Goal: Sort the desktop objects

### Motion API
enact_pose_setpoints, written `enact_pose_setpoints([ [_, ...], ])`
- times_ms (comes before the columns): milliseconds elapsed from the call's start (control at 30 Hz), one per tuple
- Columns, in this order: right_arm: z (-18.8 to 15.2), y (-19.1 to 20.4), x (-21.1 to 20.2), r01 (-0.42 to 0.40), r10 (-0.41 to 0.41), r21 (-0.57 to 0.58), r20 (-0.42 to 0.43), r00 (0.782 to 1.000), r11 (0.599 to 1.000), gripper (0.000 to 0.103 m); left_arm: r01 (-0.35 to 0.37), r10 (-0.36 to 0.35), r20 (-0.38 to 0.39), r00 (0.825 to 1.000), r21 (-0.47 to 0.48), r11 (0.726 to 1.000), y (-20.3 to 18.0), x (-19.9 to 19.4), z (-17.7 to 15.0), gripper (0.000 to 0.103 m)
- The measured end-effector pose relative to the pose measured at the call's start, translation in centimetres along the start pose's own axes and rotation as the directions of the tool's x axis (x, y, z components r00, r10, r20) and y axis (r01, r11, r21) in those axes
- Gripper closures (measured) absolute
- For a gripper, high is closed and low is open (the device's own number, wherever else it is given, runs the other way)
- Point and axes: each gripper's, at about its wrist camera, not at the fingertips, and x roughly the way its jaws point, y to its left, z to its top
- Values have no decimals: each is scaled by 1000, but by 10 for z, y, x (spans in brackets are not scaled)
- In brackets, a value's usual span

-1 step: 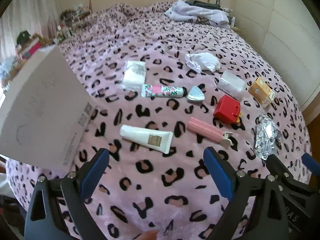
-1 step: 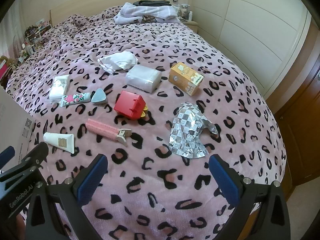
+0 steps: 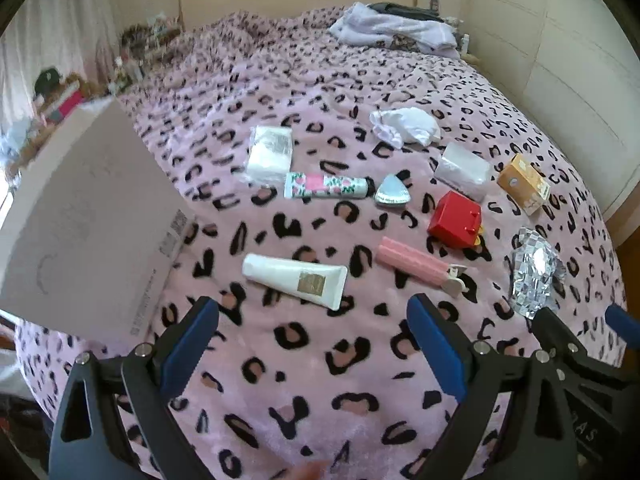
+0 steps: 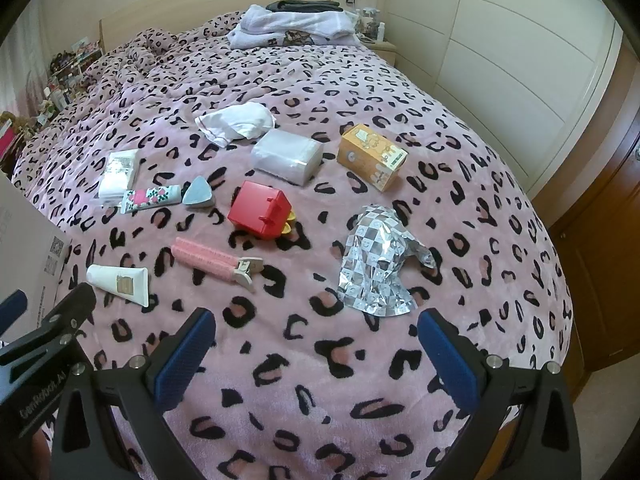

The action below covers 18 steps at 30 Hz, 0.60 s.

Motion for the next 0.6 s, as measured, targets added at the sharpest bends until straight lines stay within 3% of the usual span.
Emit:
enact_pose_setpoints([
  [133, 1, -1, -1, 2, -2, 3, -3, 1000, 1000, 0, 51, -52, -36, 998, -31, 998, 16, 12, 9, 7],
  [200, 1, -2, -2, 3, -3, 5, -4, 1000, 1000, 0, -5, 5, 24, 1000, -6, 1000, 7, 3, 5, 7],
  [267, 1, -4, -2, 3, -3, 6, -4, 1000, 1000, 0, 7, -7, 45, 999, 0, 1000, 5, -3, 3, 7],
  [600, -2, -1, -1, -1, 1, 6, 1, 1000, 1000, 0, -17, 16, 45, 999, 21, 1000, 0, -7, -1, 7],
])
